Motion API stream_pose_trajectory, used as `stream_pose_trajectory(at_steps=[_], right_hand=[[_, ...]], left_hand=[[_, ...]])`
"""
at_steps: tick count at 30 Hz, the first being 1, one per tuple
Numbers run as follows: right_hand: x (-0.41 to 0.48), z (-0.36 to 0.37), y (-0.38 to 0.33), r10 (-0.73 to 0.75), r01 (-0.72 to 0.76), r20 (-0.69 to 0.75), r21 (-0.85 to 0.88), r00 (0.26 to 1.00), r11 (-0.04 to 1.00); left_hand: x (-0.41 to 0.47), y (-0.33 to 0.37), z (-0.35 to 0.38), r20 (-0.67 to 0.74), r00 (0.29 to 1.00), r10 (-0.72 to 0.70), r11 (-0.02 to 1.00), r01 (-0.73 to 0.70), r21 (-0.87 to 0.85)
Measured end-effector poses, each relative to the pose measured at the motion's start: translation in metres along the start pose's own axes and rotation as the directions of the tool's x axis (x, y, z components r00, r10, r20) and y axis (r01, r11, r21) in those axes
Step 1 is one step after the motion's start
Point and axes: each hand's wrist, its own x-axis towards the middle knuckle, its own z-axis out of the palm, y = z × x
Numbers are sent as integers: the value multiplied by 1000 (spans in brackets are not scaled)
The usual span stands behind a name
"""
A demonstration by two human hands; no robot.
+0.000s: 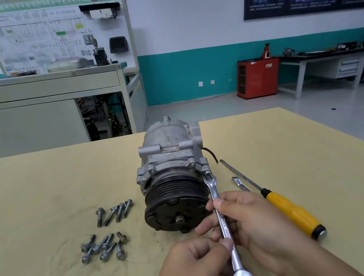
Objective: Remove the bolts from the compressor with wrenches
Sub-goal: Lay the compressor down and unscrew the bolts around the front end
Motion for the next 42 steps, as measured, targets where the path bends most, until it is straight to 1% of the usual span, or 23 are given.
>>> stream_pose_trajectory(at_steps=[3,5,8,13,16,20,25,28,32,34,37,42], right_hand=[[0,1,2,-19,17,-31,-52,999,998],[1,2,3,-28,25,-51,-71,998,997],[3,2,3,-52,42,-88,-113,995,993],[6,2,0,-55,46,-63,-124,997,991],[6,1,-1,-50,45,-50,-105,997,993],[8,-2,-1,-17,16,-35,-41,999,999],[8,-6,-5,10,-11,31,6,999,1000],[10,-7,-6,33,-34,60,21,998,999],[13,-8,-6,57,-61,79,46,995,997],[13,-8,-6,65,-70,86,50,994,996],[14,-7,-8,69,-74,91,57,993,996],[15,-7,-12,54,-52,92,-29,994,998]], left_hand=[[-2,-3,3,27,999,-17,994,20,-104],[-3,-5,4,34,999,0,990,5,-143],[-5,-4,2,-14,999,43,987,-45,-153],[-7,-4,4,-47,995,83,987,-88,-132],[-6,-6,6,-93,991,97,991,-105,-86],[-7,-5,11,-218,963,157,988,-155,27],[-7,-4,18,-276,943,189,973,-141,185],[-7,-2,24,-309,933,187,969,-124,214],[-4,-1,28,-296,939,174,971,-114,212],[-4,0,28,-317,933,168,976,-112,187],[-4,5,27,-312,935,169,979,-123,160],[-6,11,23,-304,931,203,970,-149,192]])
